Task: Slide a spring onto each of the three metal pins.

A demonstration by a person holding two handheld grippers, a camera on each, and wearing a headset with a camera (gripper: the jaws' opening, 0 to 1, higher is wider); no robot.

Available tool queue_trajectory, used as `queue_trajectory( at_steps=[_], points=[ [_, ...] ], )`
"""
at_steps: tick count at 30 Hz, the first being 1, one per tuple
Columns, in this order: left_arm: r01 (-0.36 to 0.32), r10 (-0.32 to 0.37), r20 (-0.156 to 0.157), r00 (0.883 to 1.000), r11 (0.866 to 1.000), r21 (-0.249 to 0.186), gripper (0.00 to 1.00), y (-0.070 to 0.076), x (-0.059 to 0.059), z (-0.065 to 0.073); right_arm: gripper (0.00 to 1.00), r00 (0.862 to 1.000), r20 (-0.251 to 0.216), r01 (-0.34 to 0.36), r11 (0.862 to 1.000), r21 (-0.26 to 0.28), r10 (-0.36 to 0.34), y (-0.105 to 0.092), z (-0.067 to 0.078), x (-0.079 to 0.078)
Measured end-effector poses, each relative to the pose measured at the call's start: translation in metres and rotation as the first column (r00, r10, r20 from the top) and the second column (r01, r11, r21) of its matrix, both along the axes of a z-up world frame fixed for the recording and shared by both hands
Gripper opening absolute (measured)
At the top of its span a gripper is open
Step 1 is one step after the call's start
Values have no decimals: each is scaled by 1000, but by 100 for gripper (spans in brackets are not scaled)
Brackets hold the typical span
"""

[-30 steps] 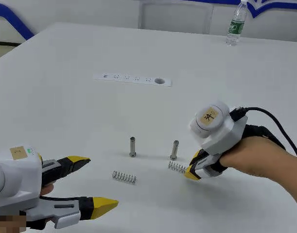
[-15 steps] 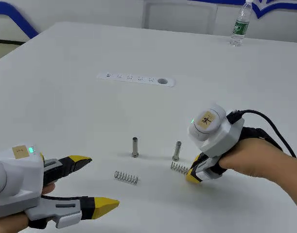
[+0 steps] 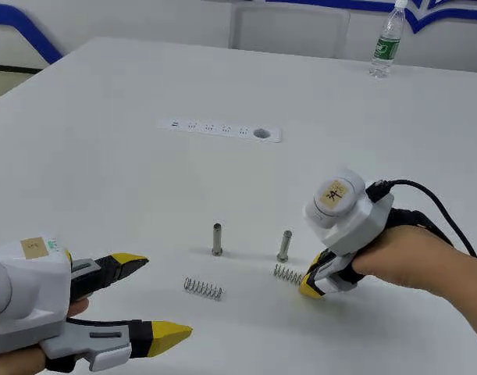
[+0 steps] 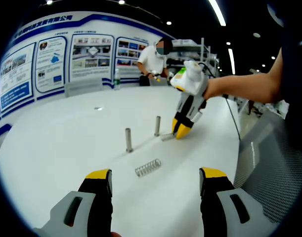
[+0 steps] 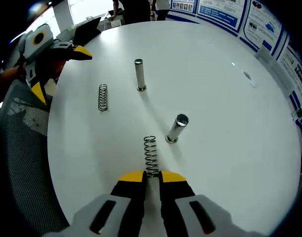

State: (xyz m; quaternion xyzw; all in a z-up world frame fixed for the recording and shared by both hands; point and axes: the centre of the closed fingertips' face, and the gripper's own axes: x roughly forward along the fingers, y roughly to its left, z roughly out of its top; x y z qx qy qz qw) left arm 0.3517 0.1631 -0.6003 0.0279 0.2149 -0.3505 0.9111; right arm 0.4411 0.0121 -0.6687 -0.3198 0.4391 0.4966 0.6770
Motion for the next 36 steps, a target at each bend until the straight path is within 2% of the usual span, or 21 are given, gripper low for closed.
queue_trajectory(
  at_steps=[4, 19, 36],
  points=[
    [0, 0, 1, 1000, 1000, -1, 73, 0, 0, 1, 12, 1000, 8, 0, 1000, -5, 0, -2, 3, 0],
    [2, -2, 4, 1000, 1000, 4, 73, 0, 0, 1, 12, 998, 62, -30, 1000, -1, 30, 3, 33, 0],
    [0, 0, 9, 1000, 1000, -5, 73, -1, 1, 2, 12, 997, 70, -41, 999, -8, 41, 7, 53, 0]
  ],
)
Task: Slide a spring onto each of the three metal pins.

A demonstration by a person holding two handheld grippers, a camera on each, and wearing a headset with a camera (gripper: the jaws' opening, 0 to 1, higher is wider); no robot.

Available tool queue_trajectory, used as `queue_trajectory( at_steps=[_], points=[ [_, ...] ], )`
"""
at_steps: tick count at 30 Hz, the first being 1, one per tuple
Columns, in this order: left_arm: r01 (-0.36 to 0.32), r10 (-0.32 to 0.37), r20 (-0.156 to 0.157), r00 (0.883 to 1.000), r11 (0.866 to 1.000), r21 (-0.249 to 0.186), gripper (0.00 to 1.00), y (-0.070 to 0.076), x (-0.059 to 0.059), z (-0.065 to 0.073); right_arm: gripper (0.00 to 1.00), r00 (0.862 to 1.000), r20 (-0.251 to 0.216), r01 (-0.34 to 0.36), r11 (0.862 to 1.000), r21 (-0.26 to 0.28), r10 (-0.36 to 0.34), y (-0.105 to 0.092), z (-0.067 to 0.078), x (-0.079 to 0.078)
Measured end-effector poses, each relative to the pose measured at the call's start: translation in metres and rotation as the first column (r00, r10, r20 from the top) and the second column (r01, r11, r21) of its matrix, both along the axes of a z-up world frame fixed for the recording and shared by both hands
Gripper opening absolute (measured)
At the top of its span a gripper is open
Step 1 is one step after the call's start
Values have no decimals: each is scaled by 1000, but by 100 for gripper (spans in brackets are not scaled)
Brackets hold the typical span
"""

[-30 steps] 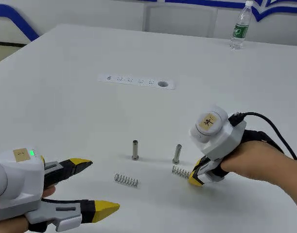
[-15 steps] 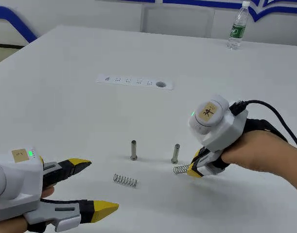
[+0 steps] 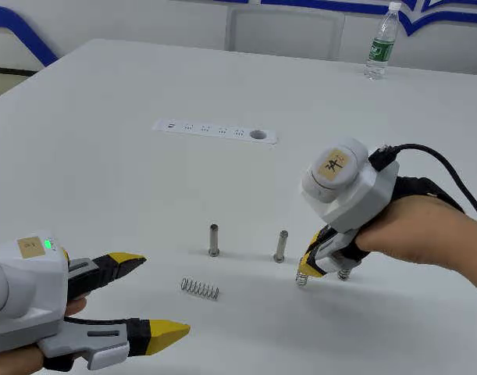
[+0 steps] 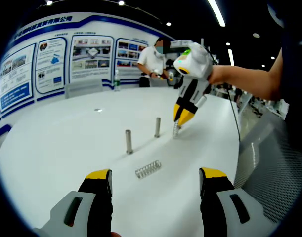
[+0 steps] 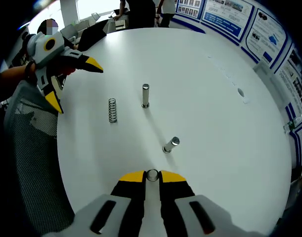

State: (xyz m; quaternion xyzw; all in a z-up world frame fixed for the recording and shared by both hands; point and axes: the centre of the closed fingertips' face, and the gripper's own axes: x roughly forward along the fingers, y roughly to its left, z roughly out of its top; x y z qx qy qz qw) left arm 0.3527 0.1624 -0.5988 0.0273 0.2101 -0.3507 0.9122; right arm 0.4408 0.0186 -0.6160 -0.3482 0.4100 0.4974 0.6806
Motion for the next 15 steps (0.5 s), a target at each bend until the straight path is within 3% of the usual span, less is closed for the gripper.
queue_trajectory(
  at_steps=[15],
  points=[
    [7, -7, 3, 1000, 1000, -4, 73, -2, 2, 0, 12, 999, 32, 14, 998, 61, -16, 9, 43, 9]
  ],
)
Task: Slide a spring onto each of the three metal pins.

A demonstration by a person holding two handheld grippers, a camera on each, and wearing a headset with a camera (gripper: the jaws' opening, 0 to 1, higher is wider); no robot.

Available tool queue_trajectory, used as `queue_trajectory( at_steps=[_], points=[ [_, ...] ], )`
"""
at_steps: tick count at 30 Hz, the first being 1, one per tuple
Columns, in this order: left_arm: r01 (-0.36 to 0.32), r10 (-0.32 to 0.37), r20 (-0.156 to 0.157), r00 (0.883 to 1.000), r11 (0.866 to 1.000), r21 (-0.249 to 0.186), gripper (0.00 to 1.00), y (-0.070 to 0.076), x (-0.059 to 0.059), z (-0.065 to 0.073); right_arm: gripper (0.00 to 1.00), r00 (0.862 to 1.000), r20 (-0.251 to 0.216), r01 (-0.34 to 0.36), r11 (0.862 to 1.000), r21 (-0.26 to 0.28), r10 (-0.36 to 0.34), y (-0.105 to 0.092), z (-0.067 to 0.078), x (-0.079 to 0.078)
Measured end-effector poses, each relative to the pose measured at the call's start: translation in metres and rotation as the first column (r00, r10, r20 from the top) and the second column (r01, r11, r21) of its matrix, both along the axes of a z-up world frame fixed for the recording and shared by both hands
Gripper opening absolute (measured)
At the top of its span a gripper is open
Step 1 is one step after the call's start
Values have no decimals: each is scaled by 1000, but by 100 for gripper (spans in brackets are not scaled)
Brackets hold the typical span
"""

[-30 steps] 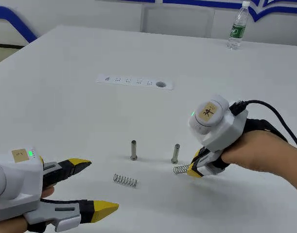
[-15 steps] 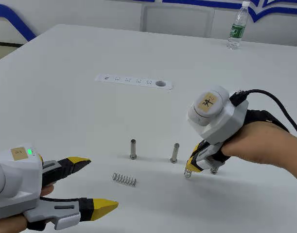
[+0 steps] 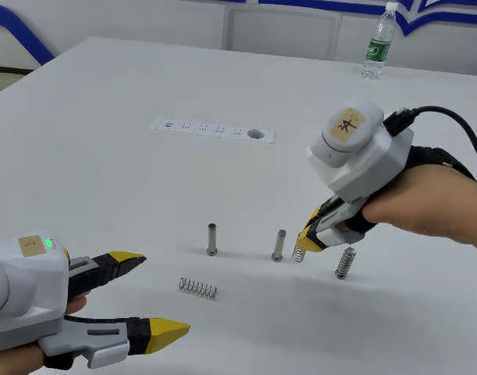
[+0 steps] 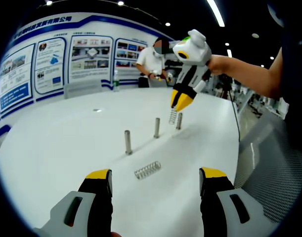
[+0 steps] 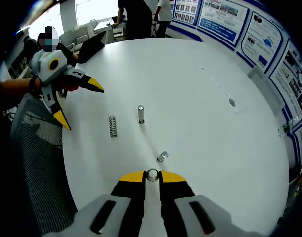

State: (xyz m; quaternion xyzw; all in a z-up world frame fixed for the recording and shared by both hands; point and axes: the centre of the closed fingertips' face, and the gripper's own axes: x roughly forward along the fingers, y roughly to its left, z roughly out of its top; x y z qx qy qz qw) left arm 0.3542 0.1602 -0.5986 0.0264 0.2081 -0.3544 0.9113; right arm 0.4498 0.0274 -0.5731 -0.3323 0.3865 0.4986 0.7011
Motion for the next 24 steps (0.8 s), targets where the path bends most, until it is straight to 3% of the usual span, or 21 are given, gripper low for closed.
queue_trajectory(
  at_steps=[12, 24],
  points=[
    [-2, 2, 0, 1000, 1000, 1, 73, 1, 0, 0, 12, 999, 39, -21, 1000, 22, 20, 17, 16, 10],
    [-9, 9, -2, 1000, 1000, 2, 73, 4, 0, 0, 12, 999, 38, -25, 1000, 5, 25, 22, 9, 20]
  ],
)
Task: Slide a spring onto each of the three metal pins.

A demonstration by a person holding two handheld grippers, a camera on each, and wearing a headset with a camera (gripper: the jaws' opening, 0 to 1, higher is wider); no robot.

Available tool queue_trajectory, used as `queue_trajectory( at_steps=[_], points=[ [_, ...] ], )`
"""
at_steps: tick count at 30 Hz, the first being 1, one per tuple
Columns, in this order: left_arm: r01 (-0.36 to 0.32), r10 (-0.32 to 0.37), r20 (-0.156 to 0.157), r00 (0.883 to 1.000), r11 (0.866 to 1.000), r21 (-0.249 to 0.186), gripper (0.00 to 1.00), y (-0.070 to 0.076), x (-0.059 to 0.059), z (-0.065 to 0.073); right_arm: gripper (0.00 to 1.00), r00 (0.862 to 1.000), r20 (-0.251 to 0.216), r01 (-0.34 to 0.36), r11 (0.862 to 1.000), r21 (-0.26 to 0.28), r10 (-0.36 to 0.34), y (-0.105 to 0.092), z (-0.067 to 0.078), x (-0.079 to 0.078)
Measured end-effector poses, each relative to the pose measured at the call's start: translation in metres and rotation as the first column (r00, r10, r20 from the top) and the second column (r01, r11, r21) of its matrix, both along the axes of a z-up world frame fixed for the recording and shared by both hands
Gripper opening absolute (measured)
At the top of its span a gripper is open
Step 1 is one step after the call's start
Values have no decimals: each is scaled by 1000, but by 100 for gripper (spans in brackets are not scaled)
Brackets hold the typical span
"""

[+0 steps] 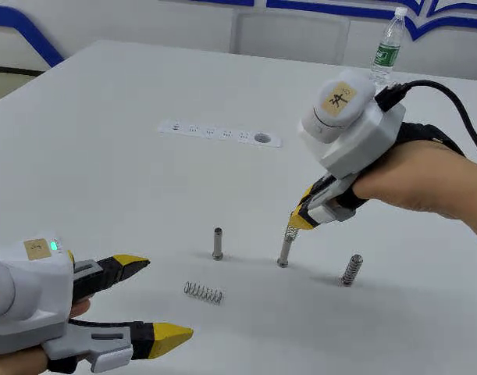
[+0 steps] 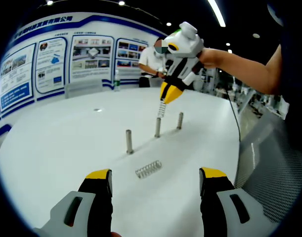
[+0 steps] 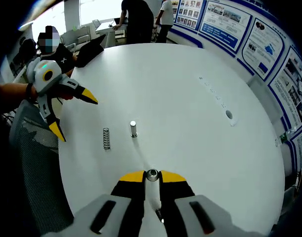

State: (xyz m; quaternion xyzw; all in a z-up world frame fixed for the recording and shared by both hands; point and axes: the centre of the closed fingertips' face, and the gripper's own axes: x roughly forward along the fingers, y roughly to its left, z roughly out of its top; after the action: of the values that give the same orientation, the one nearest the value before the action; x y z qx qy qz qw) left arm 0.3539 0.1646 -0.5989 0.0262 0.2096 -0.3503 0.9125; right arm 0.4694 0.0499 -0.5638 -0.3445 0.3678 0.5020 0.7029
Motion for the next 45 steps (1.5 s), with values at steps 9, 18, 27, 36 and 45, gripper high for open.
queue_trajectory(
  at_steps=[9, 18, 27, 36, 45],
  points=[
    [-3, 3, -4, 1000, 1000, 4, 73, 1, 0, 0, 12, 1000, -12, 0, 1000, -9, 0, 0, -5, 0],
    [-6, 6, -2, 1000, 1000, 5, 73, 1, -1, 1, 12, 1000, -27, 2, 1000, -18, -2, 1, -12, 1],
    [-6, 6, -7, 1000, 1000, 5, 73, 0, -1, -2, 12, 998, -53, 13, 999, -30, -15, 0, -28, 5],
    [-5, 5, -7, 1000, 1000, 2, 73, 0, 0, -3, 12, 997, -73, 24, 999, -36, -27, 1, -36, 5],
    [-8, 8, -10, 1000, 1000, 1, 73, 3, 0, -5, 12, 995, -91, 32, 998, -54, -36, 0, -53, 5]
  ],
)
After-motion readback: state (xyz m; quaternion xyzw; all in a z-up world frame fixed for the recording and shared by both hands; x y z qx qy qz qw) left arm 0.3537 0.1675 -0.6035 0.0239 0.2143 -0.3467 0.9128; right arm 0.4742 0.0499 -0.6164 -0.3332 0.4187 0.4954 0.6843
